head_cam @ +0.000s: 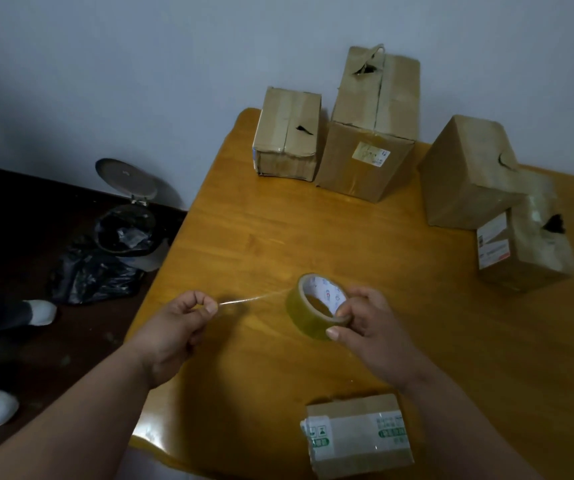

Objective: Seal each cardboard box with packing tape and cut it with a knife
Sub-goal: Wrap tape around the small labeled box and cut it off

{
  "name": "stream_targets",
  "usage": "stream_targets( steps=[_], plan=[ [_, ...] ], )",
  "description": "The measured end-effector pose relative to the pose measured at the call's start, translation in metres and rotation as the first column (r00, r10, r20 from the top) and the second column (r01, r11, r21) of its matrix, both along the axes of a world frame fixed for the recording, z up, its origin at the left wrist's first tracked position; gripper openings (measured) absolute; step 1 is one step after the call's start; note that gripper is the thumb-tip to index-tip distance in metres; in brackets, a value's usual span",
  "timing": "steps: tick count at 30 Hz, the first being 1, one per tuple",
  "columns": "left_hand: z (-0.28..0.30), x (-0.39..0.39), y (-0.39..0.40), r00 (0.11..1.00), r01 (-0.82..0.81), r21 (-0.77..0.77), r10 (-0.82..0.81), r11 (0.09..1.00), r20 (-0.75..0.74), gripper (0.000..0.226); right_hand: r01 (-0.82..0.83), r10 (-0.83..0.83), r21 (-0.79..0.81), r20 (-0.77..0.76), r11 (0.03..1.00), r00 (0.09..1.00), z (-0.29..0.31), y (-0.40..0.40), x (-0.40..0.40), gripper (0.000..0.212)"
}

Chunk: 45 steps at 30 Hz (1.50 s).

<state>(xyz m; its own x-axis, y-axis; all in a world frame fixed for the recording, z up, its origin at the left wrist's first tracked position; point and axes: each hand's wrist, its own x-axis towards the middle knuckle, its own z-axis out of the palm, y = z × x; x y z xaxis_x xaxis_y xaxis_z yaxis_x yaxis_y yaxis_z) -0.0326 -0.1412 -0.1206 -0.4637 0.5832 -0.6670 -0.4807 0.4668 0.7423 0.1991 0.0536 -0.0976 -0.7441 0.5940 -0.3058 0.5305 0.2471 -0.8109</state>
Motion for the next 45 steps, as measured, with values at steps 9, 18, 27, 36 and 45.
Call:
stream_targets(
  steps=[9,18,27,36,45],
  plan=[
    [-0.015,-0.012,-0.021,0.985,-0.063,-0.021,0.065,0.998,0.158,0.013,-0.146,0.137,0.096,0.101,0.985,0.985,-0.014,-0.012,-0.018,0.021],
    [-0.017,-0.025,-0.015,0.997,-0.014,-0.028,0.016,1.0,0.073,0.013,0.079,-0.073,0.178,-0.037,0.981,0.997,-0.021,-0.032,-0.034,0.03],
    [-0.044,-0.015,-0.006,0.839,0.156,-0.269,-0.271,0.95,-0.471,0.013,0.096,-0.111,0.482,0.003,0.871,0.994,-0.049,-0.05,-0.048,0.047],
    [-0.059,0.006,-0.029,0.269,0.338,-0.493,-0.585,0.801,-0.765,0.015,-0.109,0.03,0.615,0.137,0.781,0.99,-0.064,-0.07,-0.033,0.012],
    [-0.064,0.008,-0.06,0.061,0.36,-0.636,-0.697,0.683,-0.714,0.048,-0.303,0.128,0.472,0.367,0.828,0.921,-0.055,-0.066,-0.006,0.029]
  ],
)
